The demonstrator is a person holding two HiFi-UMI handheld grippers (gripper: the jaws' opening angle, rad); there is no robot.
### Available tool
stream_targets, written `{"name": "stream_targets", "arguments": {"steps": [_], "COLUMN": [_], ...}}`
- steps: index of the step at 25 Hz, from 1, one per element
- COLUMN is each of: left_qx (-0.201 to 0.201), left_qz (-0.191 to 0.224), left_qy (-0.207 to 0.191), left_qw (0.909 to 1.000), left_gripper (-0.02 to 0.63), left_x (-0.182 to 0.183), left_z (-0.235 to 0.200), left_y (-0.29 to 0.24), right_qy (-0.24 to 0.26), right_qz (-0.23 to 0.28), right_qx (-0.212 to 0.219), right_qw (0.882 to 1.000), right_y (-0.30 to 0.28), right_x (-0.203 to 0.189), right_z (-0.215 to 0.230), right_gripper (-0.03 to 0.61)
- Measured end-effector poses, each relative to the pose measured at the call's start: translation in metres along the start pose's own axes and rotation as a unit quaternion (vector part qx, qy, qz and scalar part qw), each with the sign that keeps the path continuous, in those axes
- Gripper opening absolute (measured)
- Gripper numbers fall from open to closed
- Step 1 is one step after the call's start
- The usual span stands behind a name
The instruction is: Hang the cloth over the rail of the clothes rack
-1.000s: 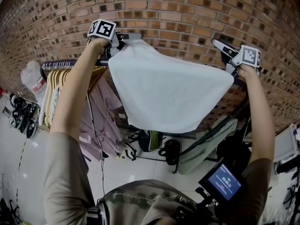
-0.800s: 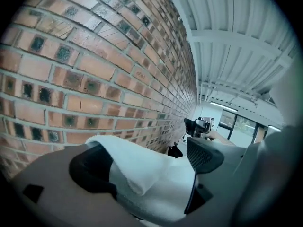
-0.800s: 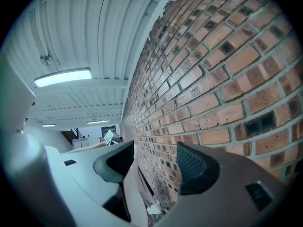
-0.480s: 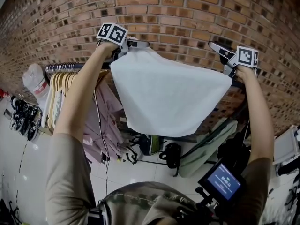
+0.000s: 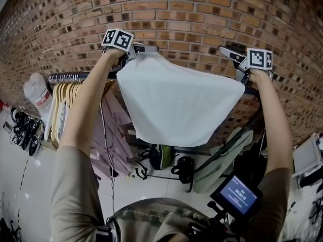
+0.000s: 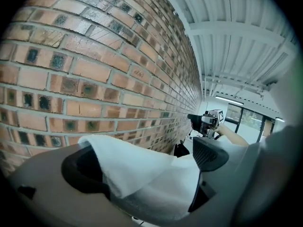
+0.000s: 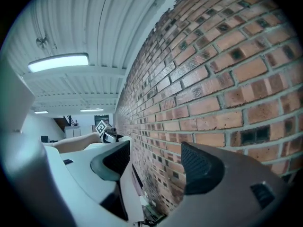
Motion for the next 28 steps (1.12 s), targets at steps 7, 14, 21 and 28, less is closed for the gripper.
{"name": "stream_targets", "arguments": {"steps": [7,14,21,28], "left_qx": [0.007,-0.003,-0.016,-0.020], "left_qz": [0.010,0.005,-0.007,0.010], "left_qy": [-0.008,-0.024,0.006,0.054], "left_qw": [0.9999,0.9997,0.9998,0.9983], "left_gripper": [0.578,0.607,0.607,0.605], "left_x": [0.006,0.004,-0.003,0.002], "left_z": [0.003,0.010,0.006,-0.011], "left_y": [-0.002,-0.005,-0.005,0.010], "right_qy": [0.074,0.052,0.037,0.050], "right_qz": [-0.024,-0.026,-0.019,-0.046], "right_qx": [-0.065,-0.085,-0.051,-0.019], "right_qw": [0.995,0.995,0.998,0.998], "right_y": [-0.027,-0.019,-0.019,-0.023], "right_x": [0.000,-0.007,-0.010,-0.021], "right_z": [-0.007,0.004,-0.009,-0.024], "right_gripper": [0.318,0.318,0.318,0.318]}}
Point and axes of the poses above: the fingertips, and each gripper's own axes: y backward along the fingers, z to its right, x out of its top, the point moved 1 cm from there along y, backward along the fingers, and after that the axes turned 9 degrees about z, right-handed, at the moved point
